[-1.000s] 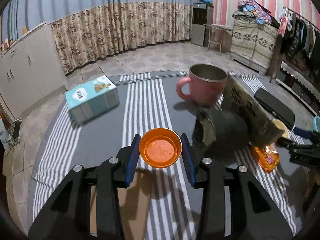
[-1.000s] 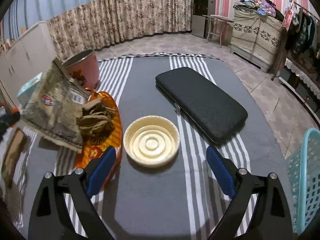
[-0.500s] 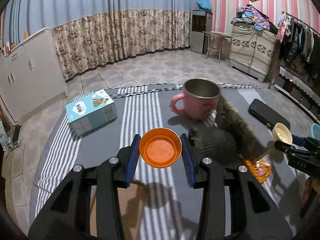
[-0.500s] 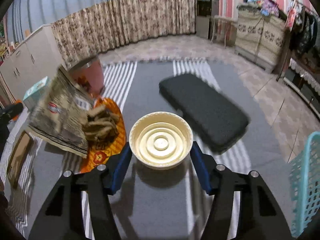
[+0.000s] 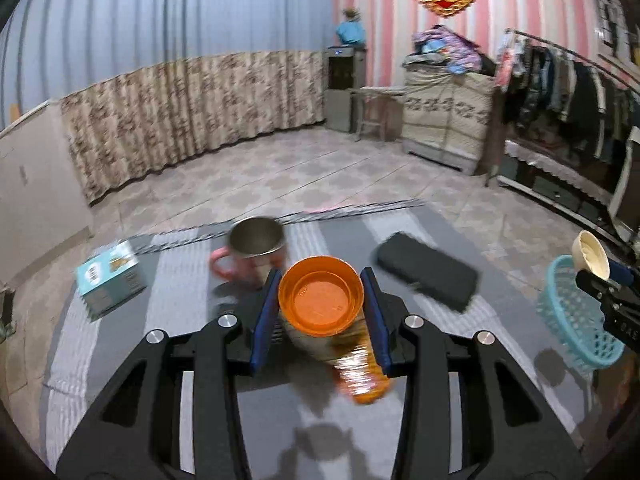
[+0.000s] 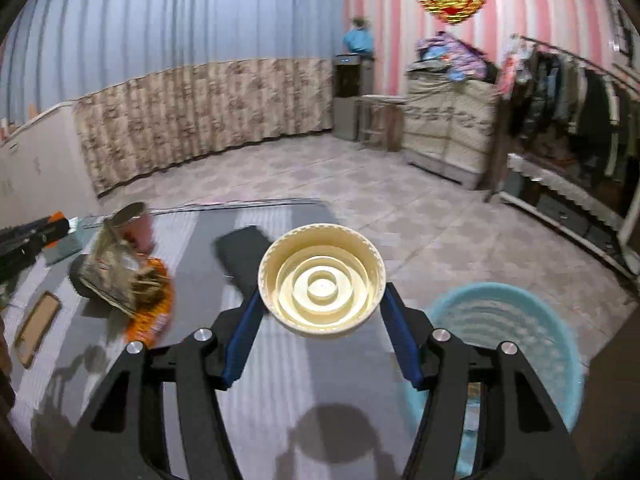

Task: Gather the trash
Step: 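Lift and carry the orange dish and cream bowl over the blue basket, then open both tools to drop the orange dish and cream bowl into the basket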

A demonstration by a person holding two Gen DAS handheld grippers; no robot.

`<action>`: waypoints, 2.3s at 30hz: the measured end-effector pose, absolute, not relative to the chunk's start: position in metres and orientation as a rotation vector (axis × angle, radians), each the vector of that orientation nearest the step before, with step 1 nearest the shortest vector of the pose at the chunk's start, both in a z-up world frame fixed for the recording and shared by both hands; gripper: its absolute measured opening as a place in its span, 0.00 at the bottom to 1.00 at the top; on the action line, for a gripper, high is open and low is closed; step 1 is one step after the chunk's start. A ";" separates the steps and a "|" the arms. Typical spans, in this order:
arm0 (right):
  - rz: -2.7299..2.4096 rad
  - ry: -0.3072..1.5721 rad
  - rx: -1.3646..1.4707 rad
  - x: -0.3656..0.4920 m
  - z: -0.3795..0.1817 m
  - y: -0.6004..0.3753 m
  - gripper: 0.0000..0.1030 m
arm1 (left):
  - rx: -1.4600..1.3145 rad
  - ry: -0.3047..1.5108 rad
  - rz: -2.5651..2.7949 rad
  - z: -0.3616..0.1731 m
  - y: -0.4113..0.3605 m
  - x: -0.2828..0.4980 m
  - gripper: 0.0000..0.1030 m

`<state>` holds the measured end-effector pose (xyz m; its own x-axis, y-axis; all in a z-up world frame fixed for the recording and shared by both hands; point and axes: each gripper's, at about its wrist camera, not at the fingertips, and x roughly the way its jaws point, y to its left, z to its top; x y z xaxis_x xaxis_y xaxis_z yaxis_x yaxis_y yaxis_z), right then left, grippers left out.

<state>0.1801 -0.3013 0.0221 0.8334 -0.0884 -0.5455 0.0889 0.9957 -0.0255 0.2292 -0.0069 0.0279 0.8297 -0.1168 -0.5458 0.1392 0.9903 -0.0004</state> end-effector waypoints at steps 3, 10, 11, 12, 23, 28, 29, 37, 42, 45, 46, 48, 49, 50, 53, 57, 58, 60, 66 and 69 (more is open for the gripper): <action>-0.195 0.574 -0.031 0.165 0.026 -0.337 0.58 | 0.054 0.570 -0.188 0.031 -0.042 0.225 0.38; -0.316 0.533 0.030 0.139 0.029 -0.414 0.58 | 0.105 0.564 -0.288 0.027 -0.117 0.217 0.38; -0.328 0.532 0.034 0.137 0.028 -0.420 0.58 | 0.114 0.562 -0.296 0.026 -0.125 0.218 0.38; -0.346 0.526 0.042 0.134 0.028 -0.428 0.58 | 0.123 0.562 -0.303 0.025 -0.134 0.218 0.38; -0.353 0.442 0.116 0.124 0.010 -0.471 0.58 | 0.144 0.567 -0.431 0.000 -0.229 0.219 0.38; -0.352 0.431 0.120 0.123 0.000 -0.474 0.58 | 0.171 0.571 -0.484 -0.013 -0.266 0.217 0.38; -0.354 0.432 0.128 0.123 -0.002 -0.476 0.58 | 0.177 0.571 -0.497 -0.015 -0.273 0.216 0.38; -0.373 0.441 0.195 0.130 -0.020 -0.488 0.58 | 0.228 0.591 -0.580 -0.036 -0.325 0.217 0.38; -0.388 0.455 0.226 0.135 -0.029 -0.493 0.58 | 0.247 0.598 -0.600 -0.042 -0.343 0.224 0.38; -0.402 0.476 0.262 0.137 -0.035 -0.499 0.58 | 0.266 0.582 -0.607 -0.041 -0.354 0.228 0.38; -0.408 0.482 0.268 0.138 -0.036 -0.500 0.58 | 0.268 0.578 -0.609 -0.041 -0.357 0.228 0.38; -0.411 0.495 0.283 0.141 -0.040 -0.504 0.58 | 0.276 0.570 -0.618 -0.040 -0.362 0.230 0.38; -0.412 0.499 0.288 0.143 -0.040 -0.507 0.58 | 0.279 0.563 -0.618 -0.039 -0.364 0.230 0.38; -0.412 0.500 0.290 0.144 -0.040 -0.507 0.58 | 0.280 0.559 -0.616 -0.038 -0.365 0.230 0.38; -0.411 0.503 0.276 0.148 -0.041 -0.504 0.58 | 0.289 0.549 -0.577 -0.035 -0.363 0.232 0.64; -0.396 0.511 0.257 0.155 -0.044 -0.498 0.58 | 0.259 0.532 -0.537 -0.026 -0.348 0.234 0.73; -0.389 0.516 0.251 0.157 -0.046 -0.498 0.58 | 0.258 0.527 -0.527 -0.024 -0.344 0.234 0.76; -0.382 0.523 0.233 0.162 -0.047 -0.492 0.58 | 0.251 0.504 -0.499 -0.018 -0.333 0.234 0.81; -0.361 0.535 0.232 0.169 -0.049 -0.483 0.67 | 0.176 0.507 -0.459 -0.002 -0.299 0.239 0.88; -0.366 0.520 0.216 0.170 -0.045 -0.478 0.83 | 0.169 0.505 -0.442 0.000 -0.288 0.237 0.89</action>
<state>0.1704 -0.4785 -0.0454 0.8051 -0.2854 -0.5200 0.3935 0.9129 0.1082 0.2374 -0.2877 -0.0001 0.7835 -0.3667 -0.5016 0.4487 0.8923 0.0486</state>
